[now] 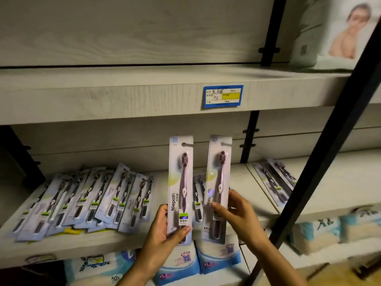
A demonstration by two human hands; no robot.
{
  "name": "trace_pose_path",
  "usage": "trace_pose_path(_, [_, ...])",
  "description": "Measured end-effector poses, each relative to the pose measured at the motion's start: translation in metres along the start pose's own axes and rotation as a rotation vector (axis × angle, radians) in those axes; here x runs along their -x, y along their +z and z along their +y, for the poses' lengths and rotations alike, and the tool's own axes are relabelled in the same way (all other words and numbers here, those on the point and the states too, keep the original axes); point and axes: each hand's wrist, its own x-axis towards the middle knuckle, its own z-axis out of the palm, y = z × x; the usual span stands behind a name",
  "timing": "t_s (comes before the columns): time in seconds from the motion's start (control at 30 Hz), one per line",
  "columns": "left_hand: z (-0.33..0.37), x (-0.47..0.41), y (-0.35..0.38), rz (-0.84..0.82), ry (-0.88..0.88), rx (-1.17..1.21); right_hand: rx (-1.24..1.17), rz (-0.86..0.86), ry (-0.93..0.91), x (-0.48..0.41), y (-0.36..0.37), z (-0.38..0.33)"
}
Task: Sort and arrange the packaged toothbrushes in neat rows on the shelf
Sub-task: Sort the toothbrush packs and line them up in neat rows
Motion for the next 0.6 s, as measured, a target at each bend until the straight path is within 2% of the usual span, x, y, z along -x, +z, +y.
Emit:
trace_pose_path(0.23, [0.008,0.013,0.074,0.005,-0.007,0.044,0.064,-0.043,-0.083,0.027,-0.073,0.001])
trace_pose_path(0.47, [0.002,0.020,0.199,0.090,-0.020,0.104,0.025,-0.164,-0.114,0.048,-0.187,-0.002])
trace_pose_path(0.6, [0.006,0.028,0.252,0.100,-0.023,0.093,0.030,-0.178,-0.111,0.064,-0.239,-0.004])
